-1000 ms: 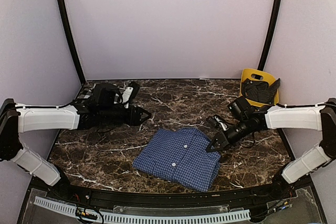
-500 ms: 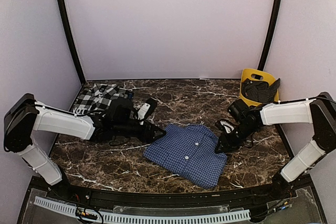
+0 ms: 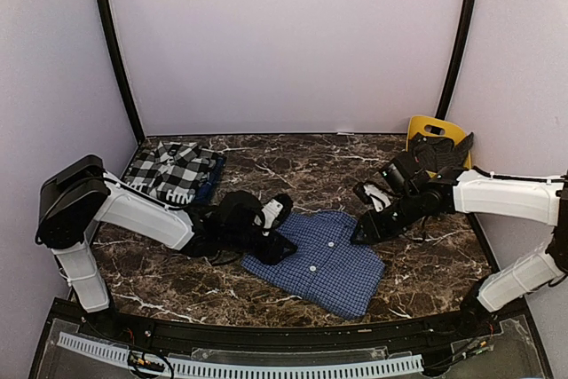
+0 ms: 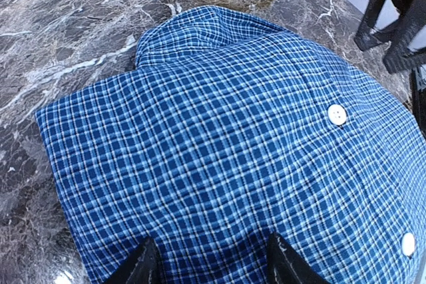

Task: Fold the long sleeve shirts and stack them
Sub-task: Smooth out the square-folded shirt at the center of the board.

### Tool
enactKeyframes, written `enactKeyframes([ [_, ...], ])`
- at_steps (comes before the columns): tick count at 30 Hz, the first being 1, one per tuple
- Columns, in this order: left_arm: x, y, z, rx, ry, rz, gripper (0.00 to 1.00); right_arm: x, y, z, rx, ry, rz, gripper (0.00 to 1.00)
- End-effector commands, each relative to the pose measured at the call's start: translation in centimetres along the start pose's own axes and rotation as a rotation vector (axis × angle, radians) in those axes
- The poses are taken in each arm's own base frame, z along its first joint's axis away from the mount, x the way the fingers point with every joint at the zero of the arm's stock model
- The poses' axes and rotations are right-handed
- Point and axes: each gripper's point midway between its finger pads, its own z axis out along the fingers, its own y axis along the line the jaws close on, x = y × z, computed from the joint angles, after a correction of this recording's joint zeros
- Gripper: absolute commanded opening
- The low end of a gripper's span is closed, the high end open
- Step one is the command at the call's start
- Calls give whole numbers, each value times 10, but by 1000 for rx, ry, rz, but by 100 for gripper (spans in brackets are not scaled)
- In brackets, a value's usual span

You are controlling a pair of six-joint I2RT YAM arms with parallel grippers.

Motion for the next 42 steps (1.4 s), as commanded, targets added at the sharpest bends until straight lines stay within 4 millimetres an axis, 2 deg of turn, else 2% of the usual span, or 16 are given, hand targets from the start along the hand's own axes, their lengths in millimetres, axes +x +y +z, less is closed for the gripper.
enactKeyframes([
  [1,-7,9,4,-95,-39,75,55,1,45,12,-155,-14,-32,39],
  [3,-2,11,5,-117,-42,96,55,13,55,23,-193,8,-31,39],
  [5,3,13,6,-138,-45,113,54,26,53,33,-199,31,-11,39],
  [14,24,33,-1,-257,-43,190,55,66,4,55,-31,116,119,38],
  [16,24,32,-3,-252,-43,194,56,69,-6,54,27,121,125,38],
  [18,12,24,-8,-219,-70,185,56,64,-7,49,48,97,102,38],
  [20,-2,11,-16,-170,-105,161,57,57,5,40,28,58,53,38],
  [24,-29,-14,-36,-56,-184,88,58,49,45,22,-59,-22,-66,38],
  [26,-36,-26,-44,5,-206,54,58,51,63,17,-108,-43,-99,39],
  [29,-35,-42,-48,104,-197,5,58,62,84,18,-183,-42,-125,38],
  [32,-22,-50,-43,160,-153,-25,57,79,97,26,-215,-12,-152,38],
  [35,-4,-58,-34,187,-98,-27,56,96,101,38,-203,33,-172,38],
  [39,25,-61,-18,162,-9,-1,54,119,84,55,-134,98,-160,38],
  [42,45,-50,-12,110,24,2,54,130,70,58,-107,113,-138,37],
])
